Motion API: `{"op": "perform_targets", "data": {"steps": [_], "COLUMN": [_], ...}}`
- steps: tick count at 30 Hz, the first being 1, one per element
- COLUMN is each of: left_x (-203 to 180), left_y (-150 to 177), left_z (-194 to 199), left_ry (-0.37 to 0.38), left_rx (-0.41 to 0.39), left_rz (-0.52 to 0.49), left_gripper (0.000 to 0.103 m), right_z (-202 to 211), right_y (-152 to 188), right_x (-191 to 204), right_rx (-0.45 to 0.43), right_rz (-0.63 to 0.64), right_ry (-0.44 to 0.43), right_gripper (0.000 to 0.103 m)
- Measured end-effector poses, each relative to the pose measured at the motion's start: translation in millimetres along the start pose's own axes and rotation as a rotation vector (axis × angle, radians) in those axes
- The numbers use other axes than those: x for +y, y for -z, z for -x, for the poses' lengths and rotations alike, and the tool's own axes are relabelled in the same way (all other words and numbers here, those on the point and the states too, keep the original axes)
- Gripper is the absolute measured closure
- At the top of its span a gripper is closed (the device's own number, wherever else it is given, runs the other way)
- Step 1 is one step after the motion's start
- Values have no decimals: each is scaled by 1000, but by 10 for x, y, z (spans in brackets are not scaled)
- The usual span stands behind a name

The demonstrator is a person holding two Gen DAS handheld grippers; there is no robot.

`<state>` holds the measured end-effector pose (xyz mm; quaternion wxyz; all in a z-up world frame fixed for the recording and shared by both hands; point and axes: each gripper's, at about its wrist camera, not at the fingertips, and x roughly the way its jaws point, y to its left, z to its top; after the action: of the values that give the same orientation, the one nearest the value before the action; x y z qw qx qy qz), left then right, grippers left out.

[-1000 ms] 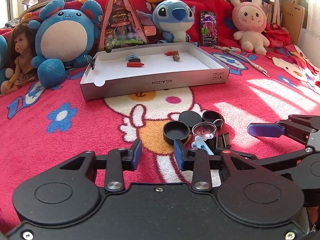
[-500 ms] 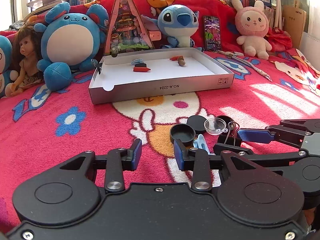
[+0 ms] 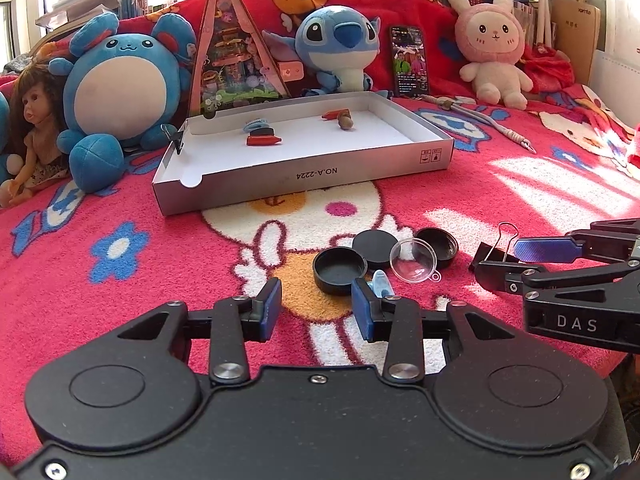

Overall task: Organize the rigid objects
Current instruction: 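Grasp a black round lid with the left tool while the right tool grasps a black binder clip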

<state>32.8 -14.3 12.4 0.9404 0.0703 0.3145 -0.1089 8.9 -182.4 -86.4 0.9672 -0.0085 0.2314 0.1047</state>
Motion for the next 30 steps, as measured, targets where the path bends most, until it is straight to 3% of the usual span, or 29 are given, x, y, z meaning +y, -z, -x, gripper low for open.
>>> {"op": "perform_targets", "data": {"steps": [15, 21, 27, 30], "left_x": [-35, -14, 5, 2], "left_y": [-93, -109, -127, -121], "left_z": [-187, -215, -261, -276], "left_ry": [-12, -19, -18, -13], "left_rx": [-11, -32, -29, -35], "left_rz": [-2, 17, 34, 35], "left_gripper": [64, 53, 53, 55], "right_z": [150, 159, 134, 169], "right_y": [54, 47, 16, 23], "right_x": [-243, -363, -522, -527], "right_rx": [22, 26, 27, 9], "right_rz": [-13, -28, -94, -102], "right_ry": [14, 78, 206, 195], "right_gripper": [40, 40, 40, 39]}}
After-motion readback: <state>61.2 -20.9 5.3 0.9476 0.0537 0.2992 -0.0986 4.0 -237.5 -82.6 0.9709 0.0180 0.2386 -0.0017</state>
